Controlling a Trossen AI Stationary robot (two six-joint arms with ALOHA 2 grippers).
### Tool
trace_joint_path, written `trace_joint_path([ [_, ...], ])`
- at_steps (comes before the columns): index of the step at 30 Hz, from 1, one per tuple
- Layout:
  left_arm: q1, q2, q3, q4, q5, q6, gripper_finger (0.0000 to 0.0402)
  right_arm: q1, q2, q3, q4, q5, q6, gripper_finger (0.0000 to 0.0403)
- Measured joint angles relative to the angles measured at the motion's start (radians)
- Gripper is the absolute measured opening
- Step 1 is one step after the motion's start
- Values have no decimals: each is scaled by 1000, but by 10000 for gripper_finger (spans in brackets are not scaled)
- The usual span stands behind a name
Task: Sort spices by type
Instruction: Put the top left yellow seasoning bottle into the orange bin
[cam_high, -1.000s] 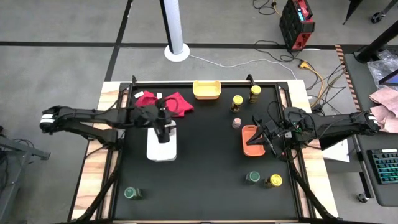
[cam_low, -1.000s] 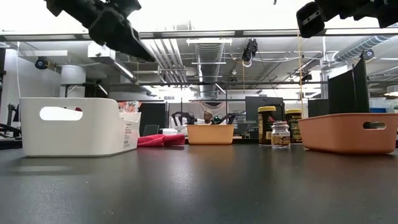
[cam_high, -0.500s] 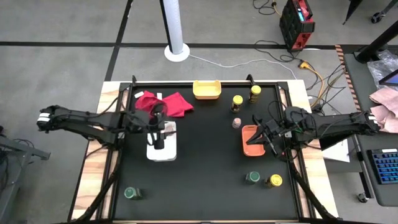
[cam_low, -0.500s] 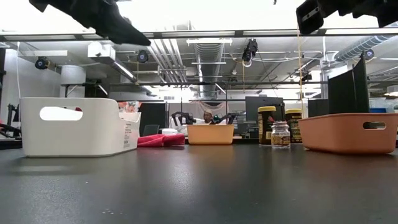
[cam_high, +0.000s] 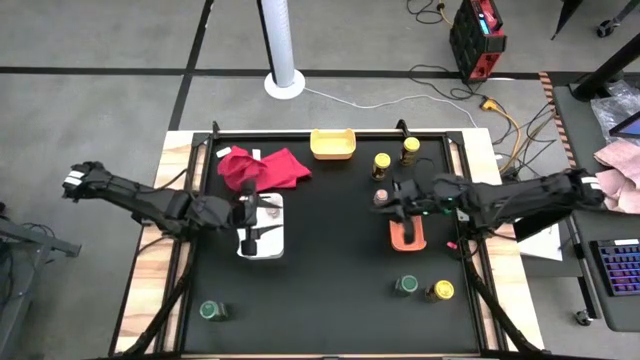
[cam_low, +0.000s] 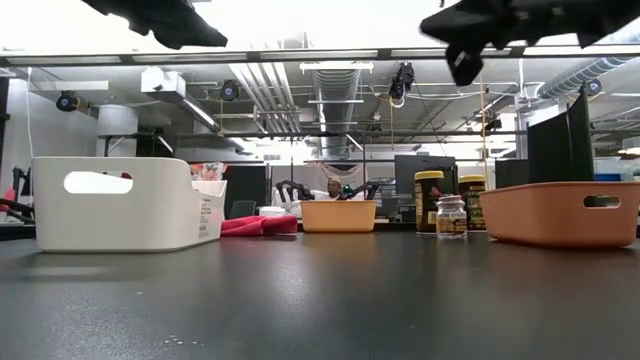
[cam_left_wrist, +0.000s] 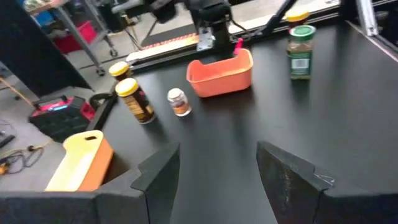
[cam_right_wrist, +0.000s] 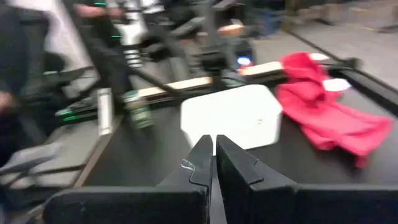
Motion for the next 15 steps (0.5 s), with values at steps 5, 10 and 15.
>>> trace_joint_path([
  [5,-22,0,0,-65,-51,-49,196,0,136,123,-28,50,-4,13],
  [10,-22,0,0,-109,-136,-28,196,-5,226,346,-323,74,4,13],
  [15,-20,0,0,-121,-263,13,196,-5,332,597,-761,296,180,13],
])
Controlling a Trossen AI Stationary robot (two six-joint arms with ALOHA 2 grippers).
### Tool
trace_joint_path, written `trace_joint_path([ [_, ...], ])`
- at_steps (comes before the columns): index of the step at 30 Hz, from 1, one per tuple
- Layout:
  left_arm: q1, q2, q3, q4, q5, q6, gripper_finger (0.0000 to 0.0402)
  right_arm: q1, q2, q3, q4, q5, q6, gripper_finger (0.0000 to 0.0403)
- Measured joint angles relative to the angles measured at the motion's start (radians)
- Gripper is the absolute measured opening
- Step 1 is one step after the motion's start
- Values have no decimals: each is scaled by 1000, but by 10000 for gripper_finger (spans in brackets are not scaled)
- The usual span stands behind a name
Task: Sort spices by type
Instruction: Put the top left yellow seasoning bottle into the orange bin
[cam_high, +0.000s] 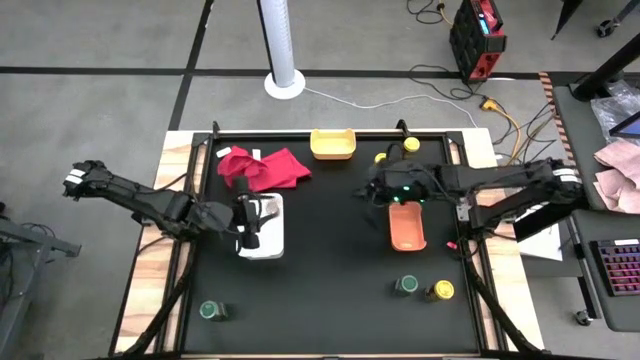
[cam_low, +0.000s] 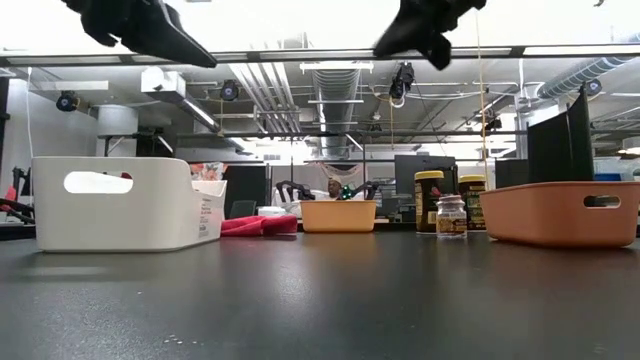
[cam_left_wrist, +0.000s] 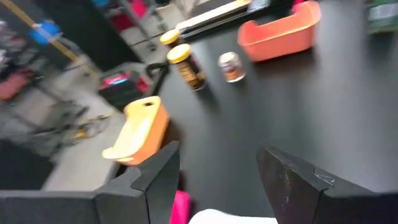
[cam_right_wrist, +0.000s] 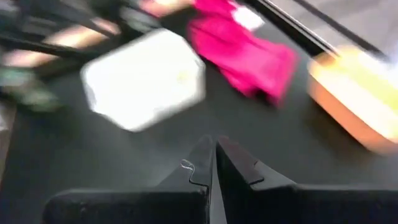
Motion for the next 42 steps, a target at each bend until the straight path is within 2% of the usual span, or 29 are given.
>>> trace_joint_path([
  [3,0,0,0,-33,-55,1,196,0,65,125,-259,78,119,13],
  [7,0,0,0,-71,-62,2,196,-6,137,232,-518,60,261,13],
  [11,0,0,0,-86,-67,2,196,-23,177,279,-665,19,345,13],
  [17,0,0,0,-89,-179,-4,196,-102,187,280,-790,-60,368,13],
  [24,0,0,0,-88,-199,-104,196,-214,186,277,-822,-57,289,13],
  [29,0,0,0,-107,-199,-173,196,-274,189,277,-819,18,293,13],
  [34,0,0,0,-137,-199,-201,196,-325,189,276,-818,12,265,13],
  [38,0,0,0,-139,-219,-186,196,-361,189,276,-795,-34,241,15],
  [42,0,0,0,-139,-267,-178,196,-386,189,276,-735,-36,212,44],
])
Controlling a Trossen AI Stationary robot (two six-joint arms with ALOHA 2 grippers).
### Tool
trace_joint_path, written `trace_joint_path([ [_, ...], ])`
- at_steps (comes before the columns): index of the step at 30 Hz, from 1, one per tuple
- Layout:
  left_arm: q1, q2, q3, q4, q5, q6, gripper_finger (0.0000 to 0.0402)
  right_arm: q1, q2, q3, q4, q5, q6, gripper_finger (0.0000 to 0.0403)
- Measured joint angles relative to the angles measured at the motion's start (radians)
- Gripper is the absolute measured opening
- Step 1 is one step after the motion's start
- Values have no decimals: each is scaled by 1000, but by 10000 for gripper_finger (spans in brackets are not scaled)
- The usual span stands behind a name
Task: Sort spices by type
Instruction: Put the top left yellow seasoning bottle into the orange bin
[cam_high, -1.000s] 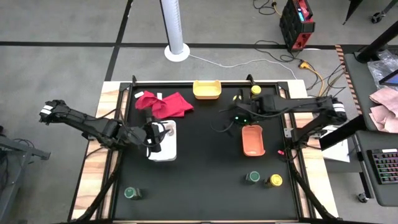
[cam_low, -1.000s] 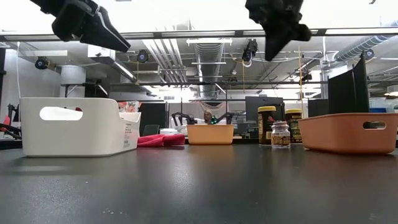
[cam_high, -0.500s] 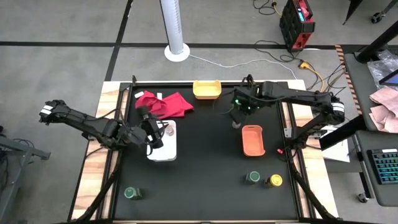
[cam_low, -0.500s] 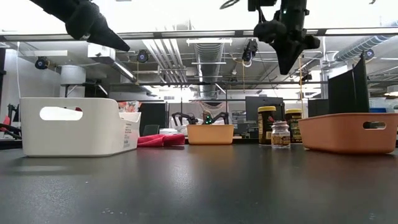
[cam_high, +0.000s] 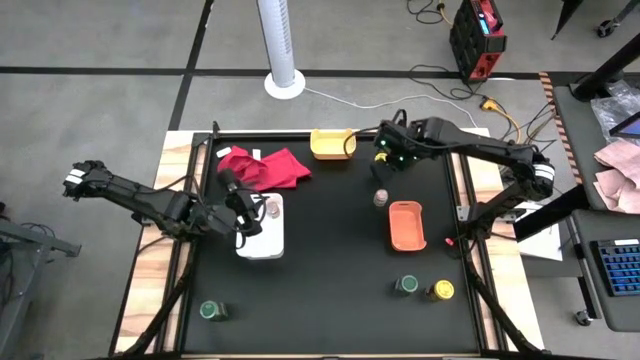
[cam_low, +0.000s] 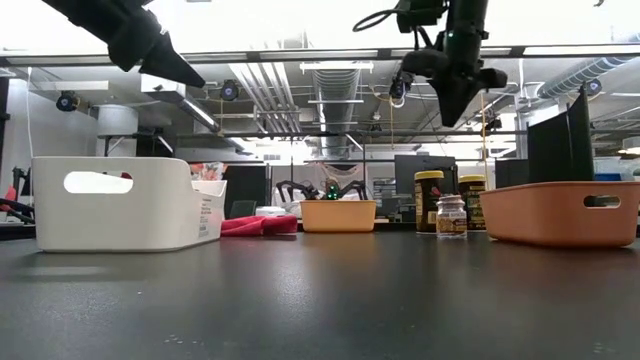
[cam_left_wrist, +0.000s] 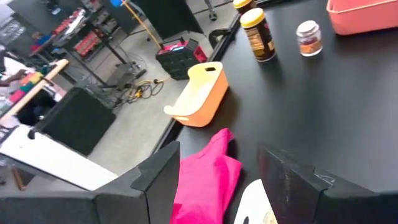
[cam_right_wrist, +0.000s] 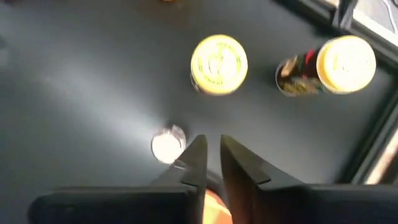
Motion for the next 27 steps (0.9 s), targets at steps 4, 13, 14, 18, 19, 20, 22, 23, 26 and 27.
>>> trace_joint_path([
  [4,3,0,0,0,-2,54,196,-22,0,0,70,0,-46,99],
  [13,8,-2,0,40,0,46,196,-88,25,-12,187,0,-95,251],
  [14,8,-2,0,40,7,23,196,-88,30,-12,183,0,-95,265],
  [18,8,1,0,35,66,-49,196,-81,69,-13,175,3,-80,312],
  [19,8,2,0,35,76,-53,196,-78,84,-14,175,4,-73,320],
  [20,8,3,0,36,82,-56,196,-73,98,-14,175,8,-65,328],
  [22,8,4,0,35,89,-58,196,-71,124,-14,173,23,-50,340],
  [23,8,4,0,35,88,-59,196,-72,137,-14,170,24,-46,344],
  [26,8,5,0,35,88,-60,196,-73,173,-14,167,27,-43,349],
  [27,8,6,0,35,88,-60,196,-74,182,-14,167,27,-37,349],
])
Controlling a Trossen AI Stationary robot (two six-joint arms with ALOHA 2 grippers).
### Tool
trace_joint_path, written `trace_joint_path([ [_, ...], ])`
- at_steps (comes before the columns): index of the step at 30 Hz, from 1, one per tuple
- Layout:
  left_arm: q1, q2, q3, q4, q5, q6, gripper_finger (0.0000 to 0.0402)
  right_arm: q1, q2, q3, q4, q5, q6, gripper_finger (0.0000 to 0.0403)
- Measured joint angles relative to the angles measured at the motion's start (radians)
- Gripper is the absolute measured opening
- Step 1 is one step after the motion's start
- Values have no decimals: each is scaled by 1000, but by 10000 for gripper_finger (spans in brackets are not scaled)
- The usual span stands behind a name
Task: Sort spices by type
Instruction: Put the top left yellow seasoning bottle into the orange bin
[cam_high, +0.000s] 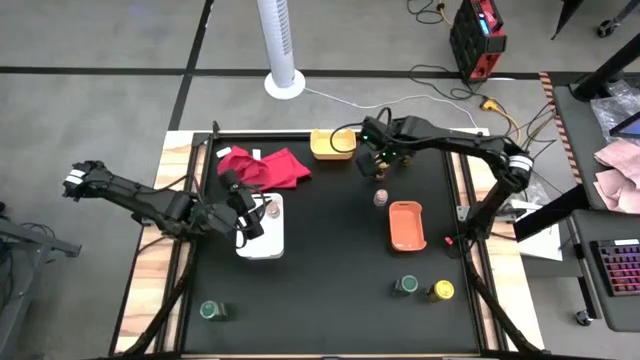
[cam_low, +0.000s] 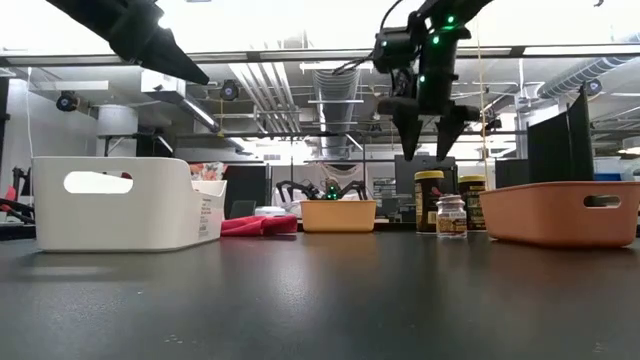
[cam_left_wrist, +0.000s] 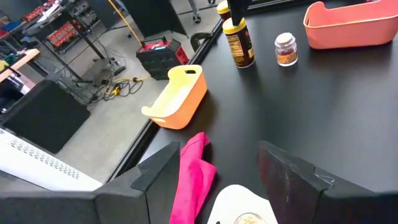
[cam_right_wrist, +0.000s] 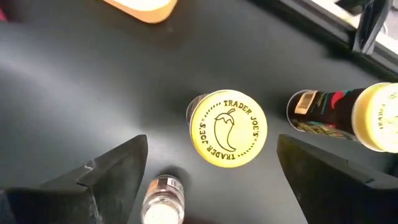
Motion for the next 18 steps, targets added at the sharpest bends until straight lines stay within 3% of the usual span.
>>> trace_joint_path([
  [18,1,0,0,-1,0,18,196,-23,60,-19,12,52,3,342],
])
